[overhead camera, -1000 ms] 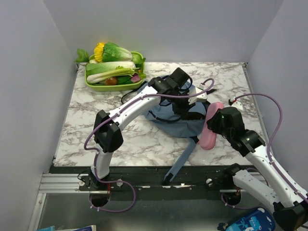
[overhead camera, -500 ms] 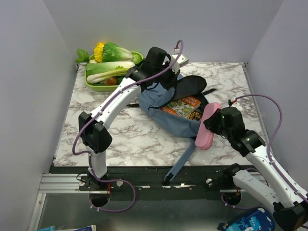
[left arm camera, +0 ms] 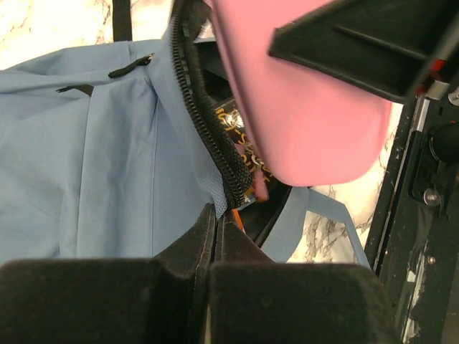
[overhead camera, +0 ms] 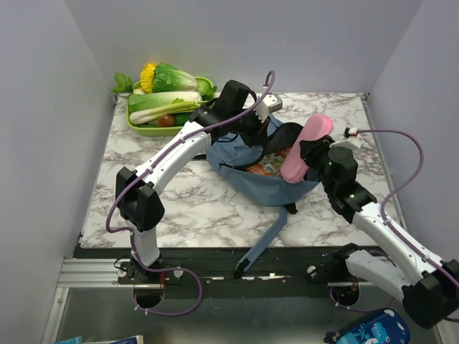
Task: Pack the student bag
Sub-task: Place the stationery in the student bag, then zip the student bag at the center of the board.
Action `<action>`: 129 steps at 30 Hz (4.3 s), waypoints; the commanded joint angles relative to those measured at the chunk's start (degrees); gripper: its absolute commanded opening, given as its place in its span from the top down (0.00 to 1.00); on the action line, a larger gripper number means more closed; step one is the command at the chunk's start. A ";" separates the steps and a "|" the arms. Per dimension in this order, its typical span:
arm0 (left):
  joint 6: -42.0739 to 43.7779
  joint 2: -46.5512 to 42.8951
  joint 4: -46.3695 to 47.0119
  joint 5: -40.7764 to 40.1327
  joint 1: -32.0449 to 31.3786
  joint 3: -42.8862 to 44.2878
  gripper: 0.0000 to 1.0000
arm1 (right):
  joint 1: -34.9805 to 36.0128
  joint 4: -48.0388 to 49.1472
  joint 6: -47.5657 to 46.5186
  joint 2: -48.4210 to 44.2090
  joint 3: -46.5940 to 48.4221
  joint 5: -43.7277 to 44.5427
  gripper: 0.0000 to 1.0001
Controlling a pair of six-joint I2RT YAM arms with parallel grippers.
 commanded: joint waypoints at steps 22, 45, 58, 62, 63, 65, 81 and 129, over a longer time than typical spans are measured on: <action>-7.93 -7.76 12.67 1.12 4.80 -4.46 0.99 | 25.57 8.58 -14.66 11.70 -11.83 -0.82 0.99; -2.14 -7.14 4.41 16.68 3.92 -2.52 0.95 | 13.18 -4.62 -14.75 36.07 18.95 -8.93 0.32; 2.52 -6.44 -0.51 18.26 4.09 -3.05 0.96 | 11.42 -2.17 -14.24 9.45 -4.24 -8.92 0.27; 5.77 -5.57 -5.32 22.47 3.74 -2.53 0.93 | 11.42 -1.81 -11.16 2.23 -10.85 -8.13 0.54; 7.69 -5.13 -7.61 23.96 3.39 -1.83 0.91 | 11.42 -2.07 -11.07 0.13 -11.64 -7.95 0.56; 17.07 -3.29 -17.84 24.50 1.65 -0.16 0.80 | 11.51 -2.86 -11.94 -8.03 -13.23 -8.21 0.55; 16.68 -12.85 -10.54 17.56 13.92 -5.67 0.01 | 12.12 -17.63 -21.86 -13.99 4.23 -16.27 0.29; 1.12 -15.23 2.91 13.16 40.75 -33.63 0.01 | 31.11 -4.18 -73.91 56.09 41.96 -21.23 0.77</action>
